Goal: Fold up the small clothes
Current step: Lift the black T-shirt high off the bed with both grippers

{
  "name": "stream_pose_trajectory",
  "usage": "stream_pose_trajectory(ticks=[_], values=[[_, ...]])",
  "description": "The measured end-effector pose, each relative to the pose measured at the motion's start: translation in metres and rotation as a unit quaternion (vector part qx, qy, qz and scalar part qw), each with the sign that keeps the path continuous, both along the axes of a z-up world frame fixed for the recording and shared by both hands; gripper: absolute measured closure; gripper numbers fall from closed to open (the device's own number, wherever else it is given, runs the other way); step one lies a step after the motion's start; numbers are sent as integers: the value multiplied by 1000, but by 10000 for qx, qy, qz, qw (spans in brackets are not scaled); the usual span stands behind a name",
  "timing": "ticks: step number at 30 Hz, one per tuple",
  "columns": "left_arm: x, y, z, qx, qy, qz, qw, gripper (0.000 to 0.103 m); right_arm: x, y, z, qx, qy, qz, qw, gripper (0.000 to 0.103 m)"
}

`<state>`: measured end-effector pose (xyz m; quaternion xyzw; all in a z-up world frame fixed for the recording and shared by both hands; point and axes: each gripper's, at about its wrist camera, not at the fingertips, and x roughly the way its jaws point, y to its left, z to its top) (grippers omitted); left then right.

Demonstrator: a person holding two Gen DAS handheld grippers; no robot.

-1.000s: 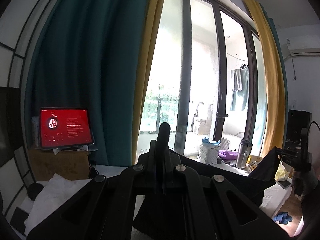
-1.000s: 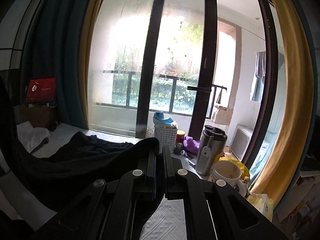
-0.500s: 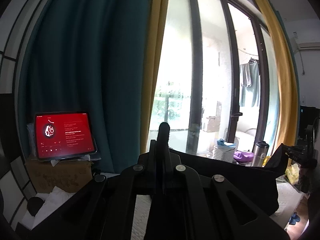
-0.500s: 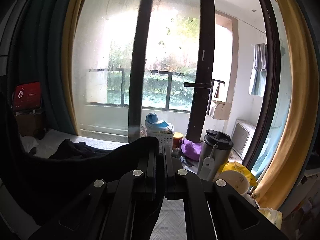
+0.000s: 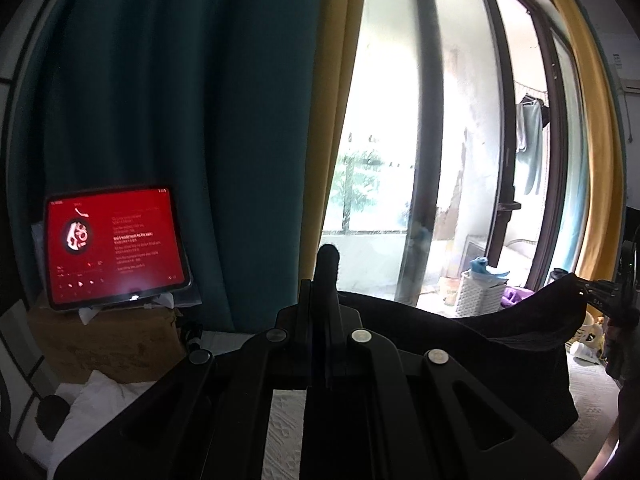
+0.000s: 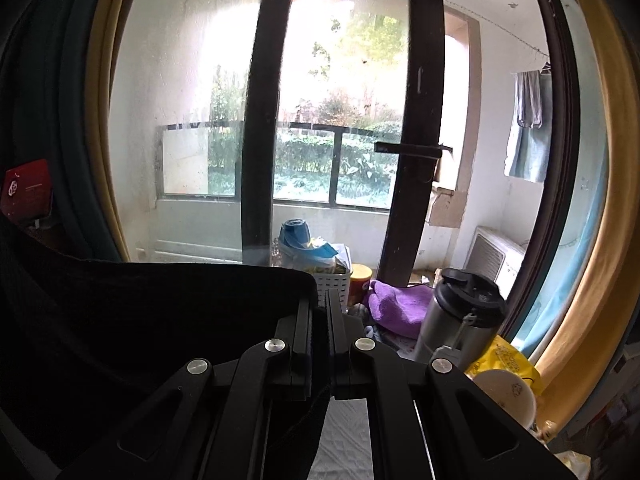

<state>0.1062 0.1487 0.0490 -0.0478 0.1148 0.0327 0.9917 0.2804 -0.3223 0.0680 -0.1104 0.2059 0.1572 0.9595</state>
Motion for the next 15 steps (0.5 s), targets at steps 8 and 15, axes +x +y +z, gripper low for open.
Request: stream_pose_trajectory(ticks=[8, 15], values=[[52, 11, -26, -20, 353, 15, 9994, 100, 51, 19, -23, -152, 253, 71, 9995, 98], [110, 25, -50, 65, 807, -57, 9967, 100, 109, 39, -54, -324, 643, 155, 9973, 98]])
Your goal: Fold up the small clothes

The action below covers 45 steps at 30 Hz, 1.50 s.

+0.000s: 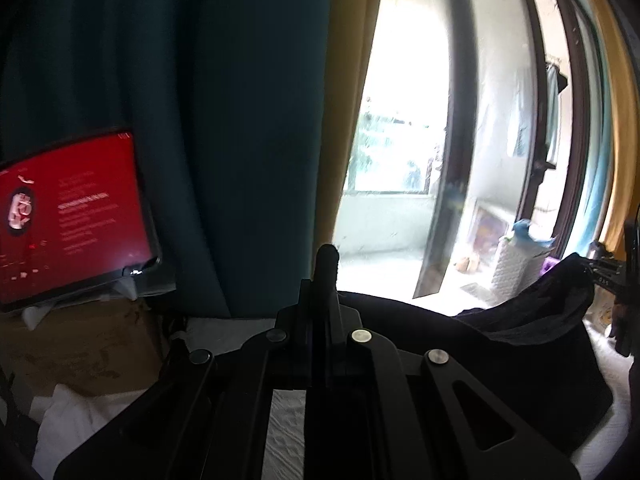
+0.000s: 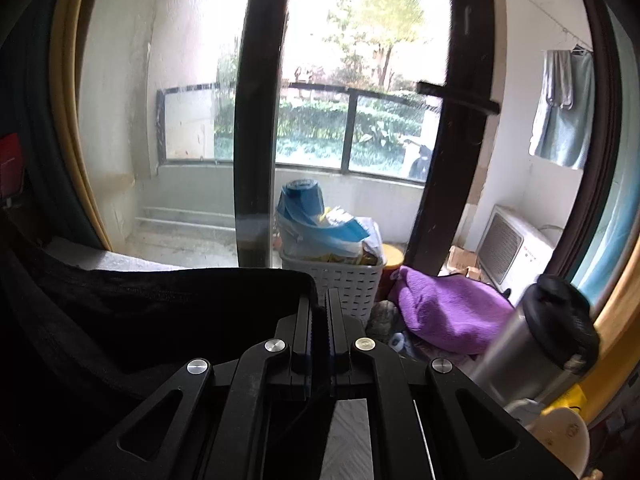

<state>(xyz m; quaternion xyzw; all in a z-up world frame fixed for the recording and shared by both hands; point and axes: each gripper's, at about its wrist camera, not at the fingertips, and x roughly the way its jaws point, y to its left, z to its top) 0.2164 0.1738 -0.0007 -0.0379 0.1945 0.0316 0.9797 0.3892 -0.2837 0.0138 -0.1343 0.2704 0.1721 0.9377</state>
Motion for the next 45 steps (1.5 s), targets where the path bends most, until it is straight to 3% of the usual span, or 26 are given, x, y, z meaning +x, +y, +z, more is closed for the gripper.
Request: stream_pose_trajectory(ticks=[11, 14, 18, 20, 21, 22, 23, 24, 25, 26, 30, 34, 37, 39, 45], values=[[77, 17, -57, -264, 735, -53, 9969, 100, 60, 24, -53, -312, 550, 106, 9979, 98], [89, 26, -77, -556, 912, 2, 9943, 100, 71, 27, -67, -405, 740, 46, 9964, 98], [95, 32, -92, -642, 1108, 128, 9917, 99, 72, 29, -78, -510, 871, -29, 9949, 97], [94, 32, -92, -639, 1199, 160, 9906, 94, 71, 30, -78, -554, 887, 0, 9945, 94], [91, 32, -88, -600, 1141, 247, 9914, 83, 69, 31, -75, -582, 853, 9, 9946, 89], [90, 33, -85, -592, 1075, 290, 9920, 68, 66, 31, -72, -601, 811, -11, 9949, 76], [85, 34, -78, -611, 953, 351, 9930, 62, 63, 30, -70, -587, 777, -16, 9952, 51], [81, 40, -73, -632, 896, 389, 9932, 55, 60, 29, -64, -529, 746, 16, 9958, 37], [75, 40, -65, -636, 811, 426, 9938, 55, 55, 29, -58, -485, 703, 67, 9963, 21], [70, 39, -59, -617, 762, 438, 9942, 55, 51, 30, -54, -476, 660, 120, 9966, 19], [42, 26, -35, -517, 579, 354, 9964, 54, 29, 36, -37, -548, 587, 330, 9962, 19], [14, 11, -29, -436, 611, 164, 9970, 54, 8, 46, -40, -600, 777, 603, 9933, 19], [-3, 3, -33, -520, 715, 108, 9960, 54, -13, 59, -51, -536, 1040, 942, 9887, 22], [-11, -2, -38, -623, 811, 67, 9947, 54, -26, 69, -60, -575, 1239, 1232, 9829, 32], [-24, -7, -59, -671, 1074, -2, 9919, 54, -38, 101, -90, -908, 1691, 1670, 9671, 33]])
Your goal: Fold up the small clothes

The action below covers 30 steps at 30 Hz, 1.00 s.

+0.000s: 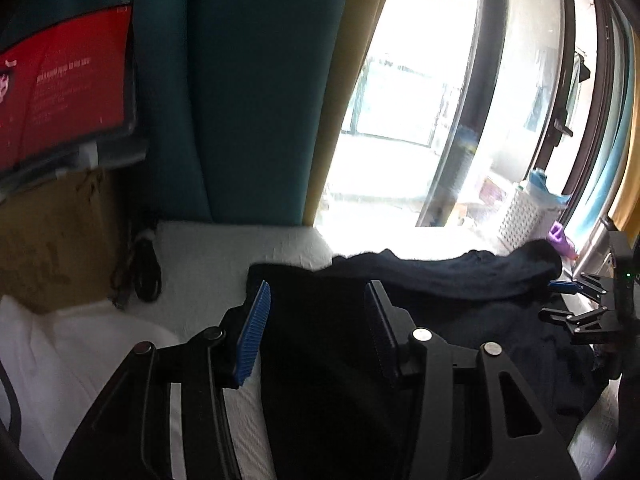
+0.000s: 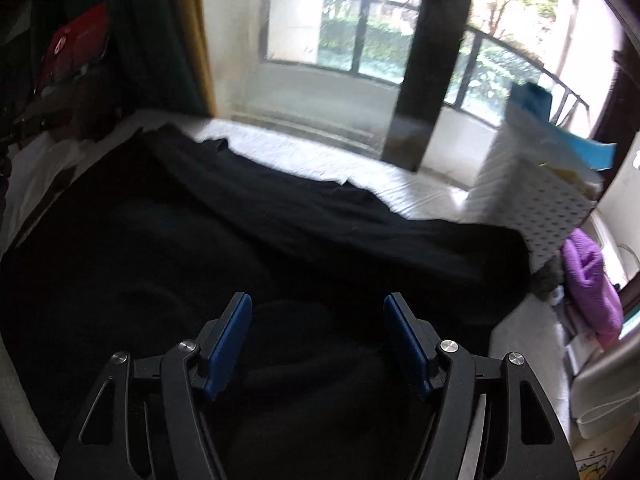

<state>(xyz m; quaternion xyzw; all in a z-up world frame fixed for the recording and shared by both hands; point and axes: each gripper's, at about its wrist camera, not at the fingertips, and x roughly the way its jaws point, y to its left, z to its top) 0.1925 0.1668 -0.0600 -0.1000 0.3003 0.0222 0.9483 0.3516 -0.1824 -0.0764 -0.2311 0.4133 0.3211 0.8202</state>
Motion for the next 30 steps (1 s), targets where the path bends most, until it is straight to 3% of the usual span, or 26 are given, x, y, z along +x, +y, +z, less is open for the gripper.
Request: stream_pose_trajectory(ticks=[7, 17, 21, 30], values=[[15, -2, -28, -55, 399, -168, 9990, 54, 15, 7, -18, -238, 262, -136, 9993, 33], [24, -1, -37, -58, 432, -170, 9989, 54, 71, 9, 5, -273, -356, -479, 9978, 33], [30, 2, -33, -1, 392, -113, 9992, 54, 99, 9, 1, -287, -342, -662, 9968, 33], [58, -15, -32, 149, 608, -479, 9969, 54, 94, 10, 3, -179, -534, -666, 9962, 33]])
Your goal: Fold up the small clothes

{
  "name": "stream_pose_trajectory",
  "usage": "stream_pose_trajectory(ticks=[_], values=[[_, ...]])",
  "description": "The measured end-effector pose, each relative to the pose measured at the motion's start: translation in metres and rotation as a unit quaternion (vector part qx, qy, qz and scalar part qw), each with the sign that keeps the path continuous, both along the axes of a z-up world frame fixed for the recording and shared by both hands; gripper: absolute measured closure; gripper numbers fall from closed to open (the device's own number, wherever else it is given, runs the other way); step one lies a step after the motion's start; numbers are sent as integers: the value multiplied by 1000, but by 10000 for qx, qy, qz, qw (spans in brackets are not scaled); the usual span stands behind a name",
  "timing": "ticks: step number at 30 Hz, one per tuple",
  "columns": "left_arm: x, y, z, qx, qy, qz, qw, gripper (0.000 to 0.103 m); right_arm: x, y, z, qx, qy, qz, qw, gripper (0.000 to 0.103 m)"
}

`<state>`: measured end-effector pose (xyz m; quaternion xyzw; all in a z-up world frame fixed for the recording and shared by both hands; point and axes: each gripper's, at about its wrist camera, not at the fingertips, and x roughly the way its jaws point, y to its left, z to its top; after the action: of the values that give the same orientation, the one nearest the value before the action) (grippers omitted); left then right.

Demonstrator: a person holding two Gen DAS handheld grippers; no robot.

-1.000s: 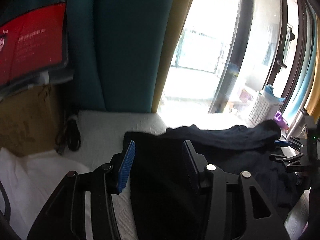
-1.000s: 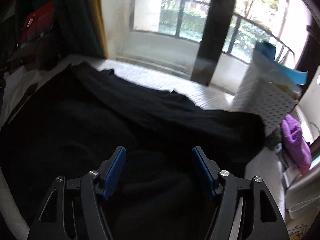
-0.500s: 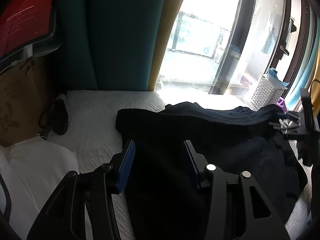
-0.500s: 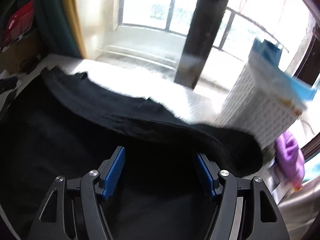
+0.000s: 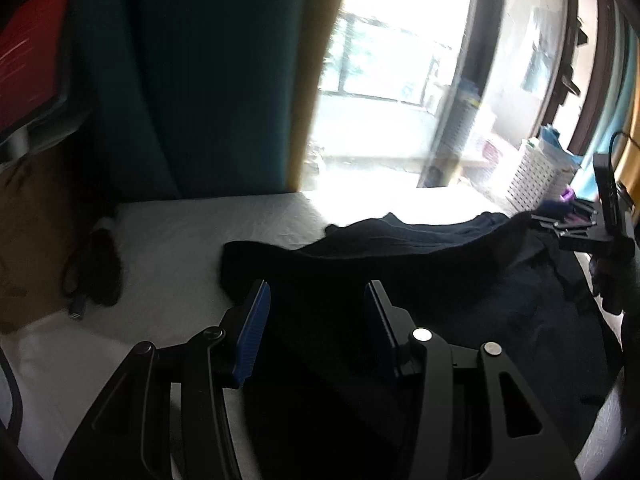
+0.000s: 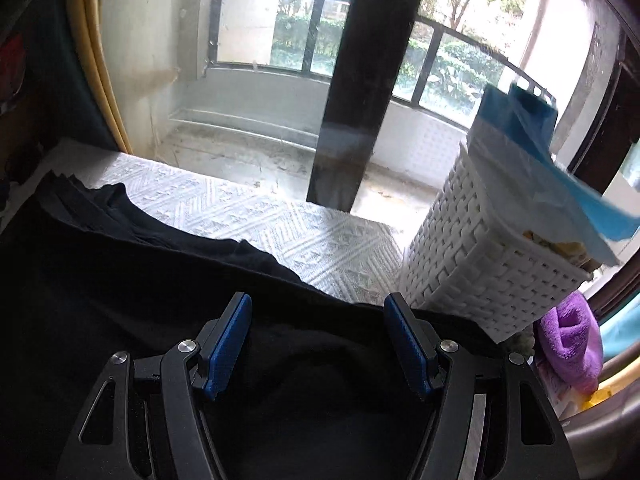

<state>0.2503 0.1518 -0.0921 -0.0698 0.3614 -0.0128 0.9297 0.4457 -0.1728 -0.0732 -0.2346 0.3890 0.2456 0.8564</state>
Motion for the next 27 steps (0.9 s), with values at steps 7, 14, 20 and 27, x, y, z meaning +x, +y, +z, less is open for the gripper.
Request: stream_pose_trajectory(ticks=[7, 14, 20, 27], values=[[40, -39, -8, 242, 382, -649, 9969, 54, -2, 21, -3, -63, -135, 262, 9995, 33], [88, -41, -15, 716, 543, -526, 9946, 54, 7, 17, -8, 64, -148, 180, 9997, 32], [97, -19, 3, 793, 139, 186, 9966, 54, 9, 9, -7, 144, -147, 128, 9997, 32], [50, -17, 38, 742, -143, 162, 9970, 54, -9, 8, 14, 298, -297, 238, 9988, 32]])
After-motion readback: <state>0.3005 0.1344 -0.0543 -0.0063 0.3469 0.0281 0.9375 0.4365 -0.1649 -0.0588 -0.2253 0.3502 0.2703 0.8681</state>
